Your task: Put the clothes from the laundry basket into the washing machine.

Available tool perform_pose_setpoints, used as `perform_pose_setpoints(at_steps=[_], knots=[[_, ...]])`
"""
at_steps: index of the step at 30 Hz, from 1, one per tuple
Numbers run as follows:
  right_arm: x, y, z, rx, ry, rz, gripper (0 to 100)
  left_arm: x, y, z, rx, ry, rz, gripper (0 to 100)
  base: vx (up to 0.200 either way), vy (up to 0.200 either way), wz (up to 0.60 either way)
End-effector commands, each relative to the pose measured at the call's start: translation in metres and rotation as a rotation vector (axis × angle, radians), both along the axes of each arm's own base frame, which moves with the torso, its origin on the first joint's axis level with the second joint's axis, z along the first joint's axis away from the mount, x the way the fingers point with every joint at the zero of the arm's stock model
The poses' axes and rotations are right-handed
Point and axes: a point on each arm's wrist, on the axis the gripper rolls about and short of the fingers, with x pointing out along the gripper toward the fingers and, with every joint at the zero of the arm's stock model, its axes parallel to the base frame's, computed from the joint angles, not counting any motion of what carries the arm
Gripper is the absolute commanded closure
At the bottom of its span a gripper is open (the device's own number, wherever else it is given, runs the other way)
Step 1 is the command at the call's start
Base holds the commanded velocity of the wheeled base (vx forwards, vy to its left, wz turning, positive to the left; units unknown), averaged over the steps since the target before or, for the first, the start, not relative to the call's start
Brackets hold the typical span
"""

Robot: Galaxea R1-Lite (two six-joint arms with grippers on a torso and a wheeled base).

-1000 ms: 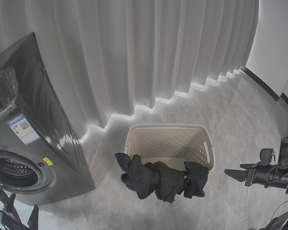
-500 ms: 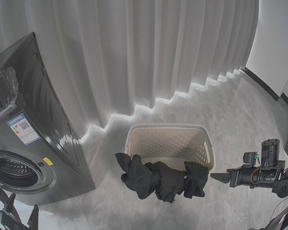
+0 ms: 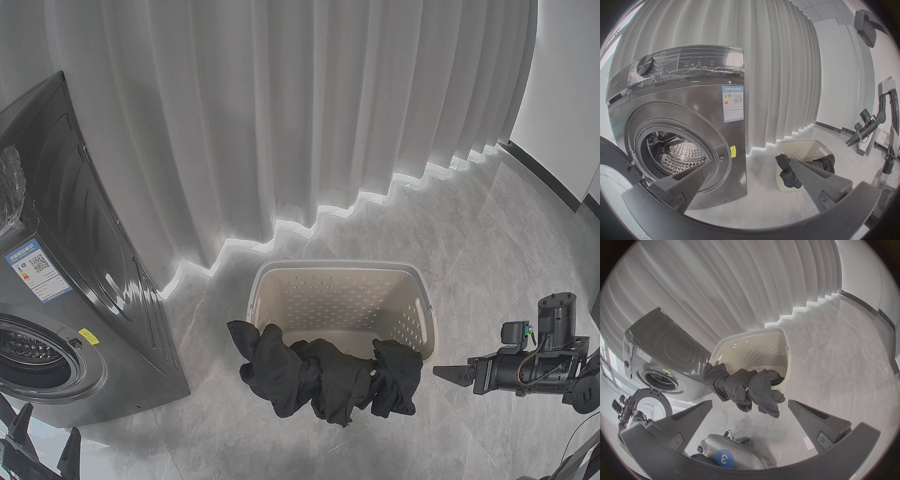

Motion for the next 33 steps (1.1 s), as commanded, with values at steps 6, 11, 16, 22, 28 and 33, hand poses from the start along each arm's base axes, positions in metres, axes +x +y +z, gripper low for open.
perform_pose_setpoints(at_steps=[6,11,16,22,28,33], knots=[[-0.006,0.008,-0.001,0.026,0.026,0.027,0,0.000,0.000,-0.005,-0.005,0.000,0.003,0,0.167,0.000,0.00],[-0.006,0.009,-0.004,0.023,0.040,0.028,0,0.000,0.000,-0.005,-0.002,0.001,0.000,0,0.040,0.000,0.00],[0.005,0.013,-0.018,0.011,0.076,0.028,0,0.000,0.000,-0.005,-0.002,0.001,0.000,0,0.000,0.000,0.00],[0.023,0.027,-0.045,0.030,0.078,0.036,0,0.000,0.000,-0.005,-0.002,0.000,0.001,0,0.000,0.000,0.00],[0.033,0.039,-0.067,0.058,0.073,0.037,0,0.000,0.000,-0.005,0.000,0.001,0.000,0,0.000,0.000,0.00],[0.040,0.042,-0.082,0.049,0.062,0.017,0,0.000,0.000,-0.005,0.001,0.003,0.000,0,0.000,0.000,0.00]])
